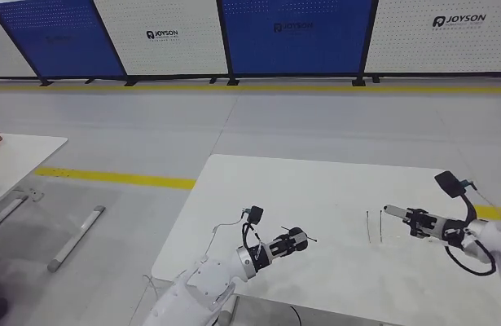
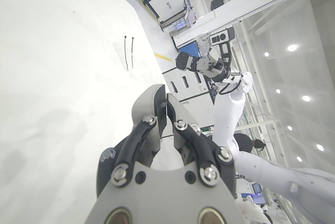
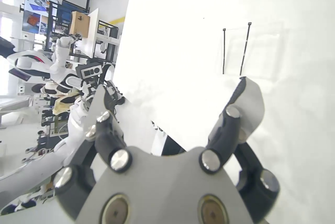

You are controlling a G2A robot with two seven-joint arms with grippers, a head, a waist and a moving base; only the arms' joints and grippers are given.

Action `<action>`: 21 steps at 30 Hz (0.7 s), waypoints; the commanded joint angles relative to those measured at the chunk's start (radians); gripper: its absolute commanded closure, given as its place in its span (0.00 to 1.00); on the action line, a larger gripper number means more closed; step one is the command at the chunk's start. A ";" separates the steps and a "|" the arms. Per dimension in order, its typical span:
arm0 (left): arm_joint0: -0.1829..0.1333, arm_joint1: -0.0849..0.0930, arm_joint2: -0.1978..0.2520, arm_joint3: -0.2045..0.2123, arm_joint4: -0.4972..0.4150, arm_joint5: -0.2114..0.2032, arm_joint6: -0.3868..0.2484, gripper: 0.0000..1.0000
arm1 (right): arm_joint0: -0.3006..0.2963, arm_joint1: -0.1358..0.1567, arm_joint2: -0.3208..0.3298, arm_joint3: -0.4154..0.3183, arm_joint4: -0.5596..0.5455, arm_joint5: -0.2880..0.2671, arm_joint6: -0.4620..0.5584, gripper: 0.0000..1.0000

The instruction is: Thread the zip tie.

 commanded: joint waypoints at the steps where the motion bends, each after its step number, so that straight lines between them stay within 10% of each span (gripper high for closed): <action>1: 0.000 0.000 0.000 0.000 0.000 0.000 0.000 1.00 | 0.000 0.000 0.000 0.000 0.000 0.000 0.000 0.00; 4: 0.000 0.000 0.000 0.000 0.000 0.000 0.000 1.00 | -0.005 0.004 -0.024 -0.005 0.061 -0.185 0.101 0.00; 9: 0.000 0.000 0.000 0.000 0.000 0.000 0.000 1.00 | 0.004 0.013 -0.064 -0.096 -0.124 -0.106 0.105 0.00; 14: 0.000 0.000 0.000 0.000 0.000 0.000 0.000 1.00 | 0.099 0.006 -0.198 -0.094 -0.359 0.092 0.108 0.00; 21: 0.000 0.000 0.000 0.000 0.000 0.000 0.000 1.00 | 0.220 -0.020 -0.296 0.068 -0.239 0.103 0.135 0.00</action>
